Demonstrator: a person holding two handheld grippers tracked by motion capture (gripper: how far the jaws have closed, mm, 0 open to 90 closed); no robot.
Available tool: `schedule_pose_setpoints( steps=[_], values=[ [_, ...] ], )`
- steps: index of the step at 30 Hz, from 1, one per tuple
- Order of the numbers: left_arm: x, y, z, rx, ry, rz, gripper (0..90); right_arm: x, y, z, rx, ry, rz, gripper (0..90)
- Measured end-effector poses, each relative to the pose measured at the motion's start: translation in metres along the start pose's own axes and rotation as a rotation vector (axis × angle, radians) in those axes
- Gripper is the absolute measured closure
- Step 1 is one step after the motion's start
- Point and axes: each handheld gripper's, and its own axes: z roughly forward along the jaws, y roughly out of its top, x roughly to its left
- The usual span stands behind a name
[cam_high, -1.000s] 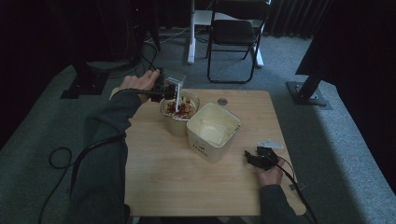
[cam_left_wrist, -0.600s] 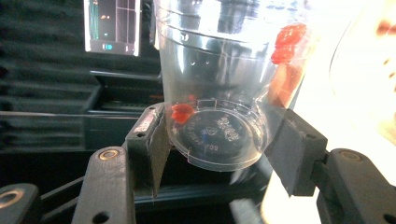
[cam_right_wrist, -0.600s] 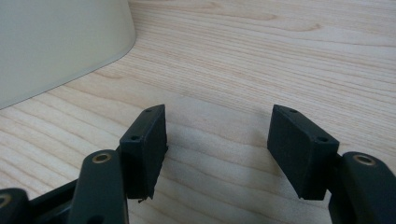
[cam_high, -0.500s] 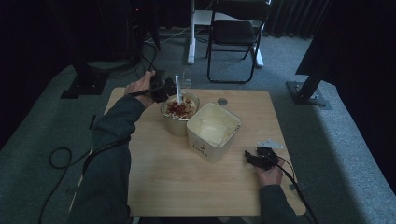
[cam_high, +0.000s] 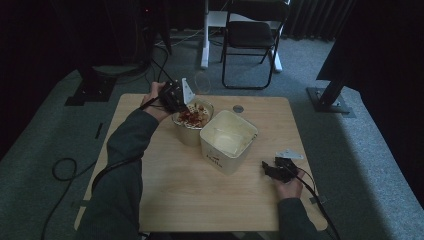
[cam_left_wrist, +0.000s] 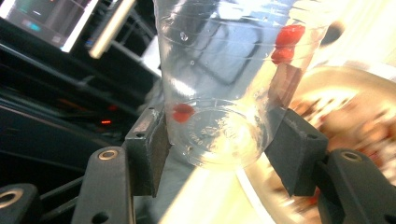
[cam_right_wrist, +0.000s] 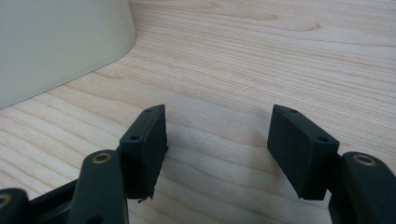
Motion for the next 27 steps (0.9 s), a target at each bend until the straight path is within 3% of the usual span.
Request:
schedule_pose_setpoints(
  steps=[2, 5, 9, 13, 20, 27],
  values=[
    [0.001, 0.001, -0.001, -0.032, -0.057, -0.065, 42.4, 0.0, 0.0, 0.0, 0.0, 0.001, 0.001, 37.2],
    [-0.001, 0.002, 0.0, -0.046, -0.116, -0.106, 42.3, 0.0, 0.0, 0.0, 0.0, 0.001, 0.001, 37.2],
    [-0.003, 0.006, -0.001, -0.099, -0.186, -0.185, 42.1, 0.0, 0.0, 0.0, 0.0, 0.001, 0.0, 37.2],
    [-0.005, 0.011, -0.001, -0.143, -0.234, -0.24, 41.5, 0.0, 0.0, 0.0, 0.0, 0.002, 0.0, 37.2],
    [-0.013, 0.024, -0.003, -0.219, -0.315, -0.289, 41.6, 0.0, 0.0, 0.0, -0.001, 0.0, 0.0, 37.2],
    [-0.026, 0.039, 0.001, -0.249, -0.369, -0.269, 41.5, 0.0, 0.0, 0.0, -0.001, 0.0, 0.001, 37.2]
  ],
)
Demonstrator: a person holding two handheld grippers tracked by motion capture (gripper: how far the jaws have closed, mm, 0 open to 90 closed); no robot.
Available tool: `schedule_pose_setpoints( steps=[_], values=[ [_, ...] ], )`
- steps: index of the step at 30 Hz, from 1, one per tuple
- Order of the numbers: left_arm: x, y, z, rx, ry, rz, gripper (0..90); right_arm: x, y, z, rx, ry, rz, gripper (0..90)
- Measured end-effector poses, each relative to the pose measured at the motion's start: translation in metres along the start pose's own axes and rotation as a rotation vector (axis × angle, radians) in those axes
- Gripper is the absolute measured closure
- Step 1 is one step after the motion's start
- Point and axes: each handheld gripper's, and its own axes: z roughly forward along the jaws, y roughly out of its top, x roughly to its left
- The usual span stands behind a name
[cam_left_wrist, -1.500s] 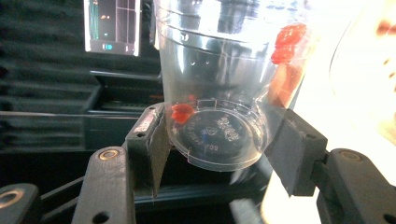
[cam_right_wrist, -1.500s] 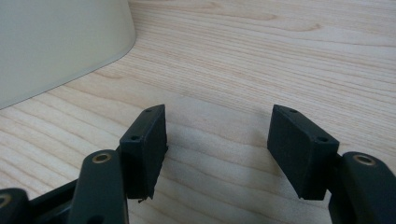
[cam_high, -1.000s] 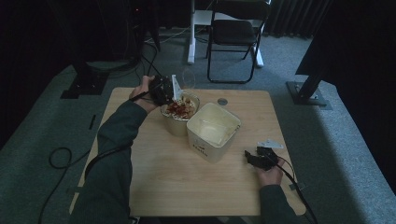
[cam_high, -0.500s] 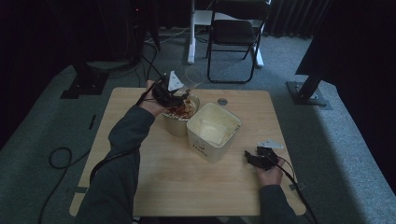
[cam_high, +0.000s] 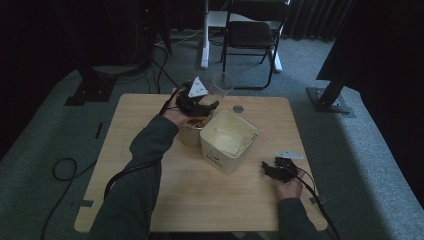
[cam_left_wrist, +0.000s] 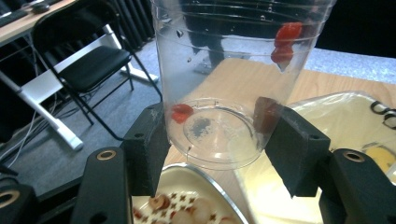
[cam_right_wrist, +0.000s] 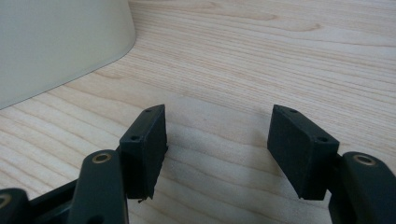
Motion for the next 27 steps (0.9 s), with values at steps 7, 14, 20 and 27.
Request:
schedule_pose_setpoints(
  steps=[7, 14, 20, 27],
  values=[
    [-0.015, 0.012, 0.009, -0.026, -0.04, 0.016, 41.5, 0.0, 0.0, 0.0, 0.0, 0.0, -0.002, 37.1],
    [-0.025, 0.01, 0.027, 0.061, -0.152, 0.064, 27.7, 0.0, 0.0, 0.0, 0.0, 0.0, -0.002, 37.1],
    [-0.023, 0.003, 0.028, 0.096, -0.153, 0.062, 24.6, 0.0, 0.0, 0.0, 0.0, 0.001, 0.0, 37.1],
    [-0.013, 0.006, 0.016, 0.067, -0.1, 0.053, 24.7, 0.0, 0.0, 0.0, 0.0, 0.0, -0.001, 37.1]
  ],
)
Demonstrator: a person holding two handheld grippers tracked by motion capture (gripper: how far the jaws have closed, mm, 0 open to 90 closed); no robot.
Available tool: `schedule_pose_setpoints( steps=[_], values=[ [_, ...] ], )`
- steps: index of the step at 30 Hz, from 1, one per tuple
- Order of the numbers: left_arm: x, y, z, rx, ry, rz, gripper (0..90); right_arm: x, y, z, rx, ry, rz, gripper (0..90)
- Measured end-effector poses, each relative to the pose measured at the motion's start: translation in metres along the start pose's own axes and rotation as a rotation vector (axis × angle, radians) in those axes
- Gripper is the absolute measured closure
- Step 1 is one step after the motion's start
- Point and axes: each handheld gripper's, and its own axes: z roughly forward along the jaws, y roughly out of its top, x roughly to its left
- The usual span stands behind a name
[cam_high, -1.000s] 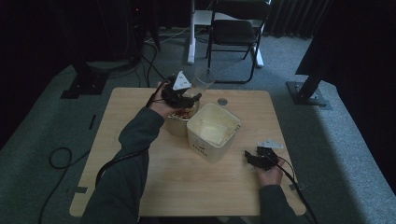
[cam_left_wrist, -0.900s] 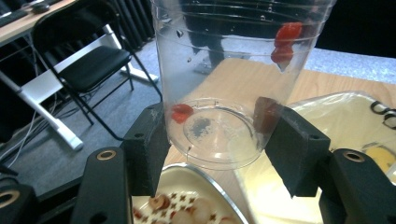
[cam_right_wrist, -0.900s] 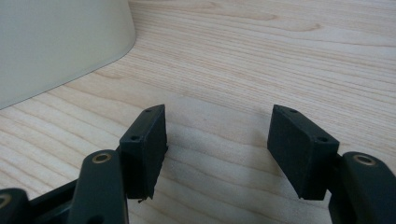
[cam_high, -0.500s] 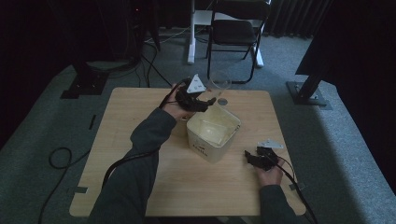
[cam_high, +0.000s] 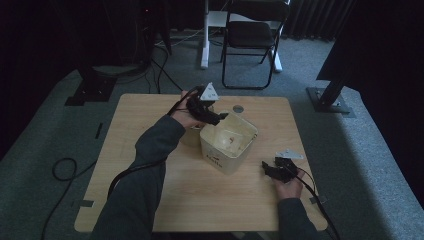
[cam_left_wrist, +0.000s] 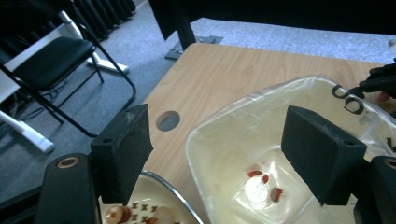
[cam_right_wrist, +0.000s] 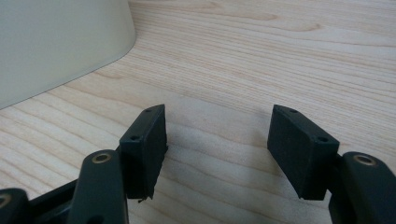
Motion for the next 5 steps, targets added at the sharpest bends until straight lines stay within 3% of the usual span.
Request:
schedule_pose_setpoints(
  steps=[5],
  values=[
    [0.0031, -0.001, -0.002, -0.003, 0.013, -0.01, 25.5, 0.0, 0.0, 0.0, 0.0, 0.0, 0.0, 37.1]
  ],
)
